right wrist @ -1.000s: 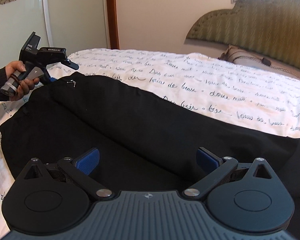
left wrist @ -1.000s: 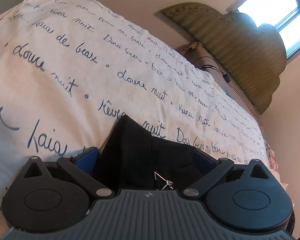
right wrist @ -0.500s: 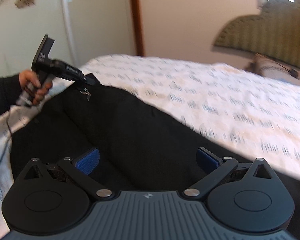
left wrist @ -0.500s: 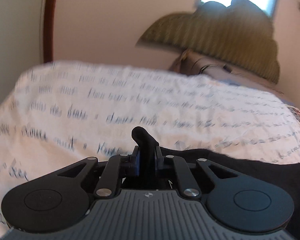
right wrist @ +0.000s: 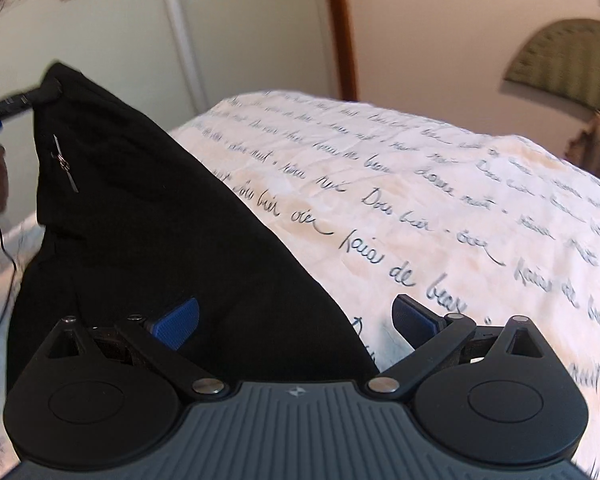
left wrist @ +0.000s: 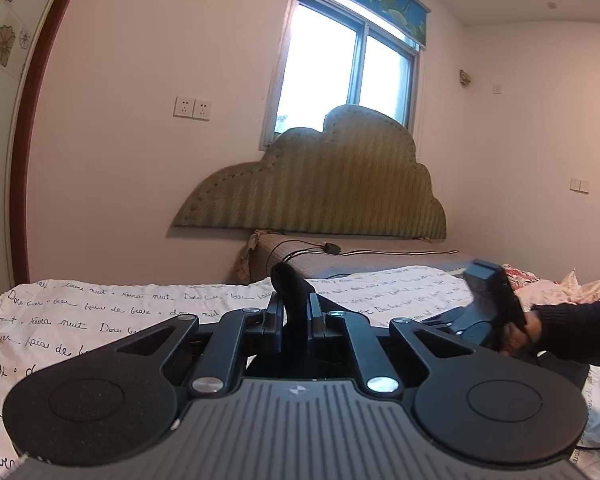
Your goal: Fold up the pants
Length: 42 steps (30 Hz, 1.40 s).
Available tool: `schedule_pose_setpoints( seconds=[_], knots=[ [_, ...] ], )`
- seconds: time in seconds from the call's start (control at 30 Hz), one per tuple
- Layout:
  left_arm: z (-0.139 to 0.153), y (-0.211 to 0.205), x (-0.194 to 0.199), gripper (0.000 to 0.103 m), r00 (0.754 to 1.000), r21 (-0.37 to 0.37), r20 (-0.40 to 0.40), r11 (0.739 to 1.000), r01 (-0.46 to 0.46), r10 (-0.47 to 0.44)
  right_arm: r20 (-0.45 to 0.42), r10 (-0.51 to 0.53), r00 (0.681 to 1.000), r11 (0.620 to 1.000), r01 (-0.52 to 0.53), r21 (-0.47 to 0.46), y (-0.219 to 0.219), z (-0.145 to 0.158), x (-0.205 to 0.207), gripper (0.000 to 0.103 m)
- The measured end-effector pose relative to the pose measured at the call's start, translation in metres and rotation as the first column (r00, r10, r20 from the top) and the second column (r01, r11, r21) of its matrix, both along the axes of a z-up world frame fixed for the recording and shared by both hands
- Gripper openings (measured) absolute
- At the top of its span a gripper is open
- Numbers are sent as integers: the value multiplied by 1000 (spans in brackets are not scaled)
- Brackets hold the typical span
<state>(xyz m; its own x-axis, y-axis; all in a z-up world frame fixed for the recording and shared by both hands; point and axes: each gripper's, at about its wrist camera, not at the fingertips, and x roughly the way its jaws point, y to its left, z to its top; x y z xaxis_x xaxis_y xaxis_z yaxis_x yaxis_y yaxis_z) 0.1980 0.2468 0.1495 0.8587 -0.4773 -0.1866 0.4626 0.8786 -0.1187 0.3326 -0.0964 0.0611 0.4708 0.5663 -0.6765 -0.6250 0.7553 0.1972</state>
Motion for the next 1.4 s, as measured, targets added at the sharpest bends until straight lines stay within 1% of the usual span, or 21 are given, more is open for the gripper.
schedule_pose_setpoints(
  seconds=[0.03, 0.1, 0.13, 0.2, 0.23, 0.27, 0.33, 0.4, 0.53, 0.67, 0.77, 0.83, 0.87, 1.0, 1.07, 1.17, 1.2, 1.23, 1.27, 1.33, 1.4],
  knots=[
    [0, 0, -2, 6, 1000, 0, 6, 1000, 5, -5, -16, 12, 1000, 1000, -12, -3, 2, -3, 3, 103],
    [-1, 0, -3, 5, 1000, -3, 2, 1000, 4, -4, -36, 37, 999, 999, -38, -5, 7, -7, 9, 103],
    [-4, 2, -2, 5, 1000, -9, -3, 1000, 1, -1, -44, 45, 998, 999, -45, 4, 7, -9, 11, 97],
    [-9, 5, 2, 5, 1000, -19, -21, 1000, -10, 10, -78, 62, 995, 997, -59, 40, 6, -10, 16, 59],
    [-12, 6, 3, 5, 999, -20, -31, 1000, -17, 17, -96, 59, 994, 997, -54, 50, 7, -12, 20, 25],
    [-15, 6, 5, 5, 999, -21, -42, 1000, -19, 18, -110, 57, 992, 997, -50, 65, 6, -14, 21, 16],
    [-20, 8, 6, 5, 998, -29, -63, 999, -29, 27, -113, 65, 991, 995, -57, 78, 8, -14, 18, 13],
    [-24, 10, 6, 5, 996, -32, -78, 998, -45, 43, -77, 54, 996, 995, -47, 88, 9, -9, 12, 9],
    [-23, 26, 2, 5, 992, -74, -104, 994, -85, 77, -17, 61, 998, 986, -57, 156, 4, 18, -8, 7],
    [-14, 42, -26, 6, 989, -118, -118, 988, -103, 89, -17, 125, 992, 967, -118, 226, 5, 38, -48, 7],
    [-21, 51, -52, 7, 981, -148, -163, 981, -126, 101, -53, 162, 985, 954, -143, 265, 8, 33, -80, 7],
    [-37, 56, -66, 10, 966, -151, -238, 979, -141, 103, -101, 160, 982, 950, -125, 285, 9, 19, -94, 7],
    [-48, 58, -71, 19, 953, -142, -282, 978, -153, 108, -128, 160, 979, 948, -117, 295, 11, 10, -100, 7],
    [-78, 72, -97, 25, 896, -121, -404, 960, -251, 183, -205, 135, 970, 945, -64, 320, 14, -18, -116, 7],
    [-84, 82, -112, 41, 870, -145, -449, 943, -299, 207, -228, 114, 967, 936, -28, 351, 16, -24, -115, 7],
    [-76, 94, -136, 56, 860, -239, -461, 902, -360, 221, -238, 94, 967, 945, -12, 326, 26, -28, -117, 7],
    [-70, 95, -144, 60, 862, -283, -457, 883, -376, 221, -240, 93, 966, 946, -11, 324, 28, -28, -117, 7],
    [-65, 95, -153, 67, 860, -340, -461, 851, -400, 220, -243, 97, 965, 945, -13, 326, 27, -28, -119, 7],
    [-65, 97, -158, 71, 855, -403, -476, 813, -420, 206, -246, 96, 965, 945, -11, 326, 29, -29, -119, 7],
    [-71, 92, -162, 72, 841, -528, -521, 718, -453, 147, -259, 88, 962, 942, 5, 336, 33, -32, -118, 7],
    [-84, 83, -160, 72, 800, -592, -593, 625, -509, 91, -275, 73, 959, 937, 28, 348, 35, -36, -119, 7]
  ],
)
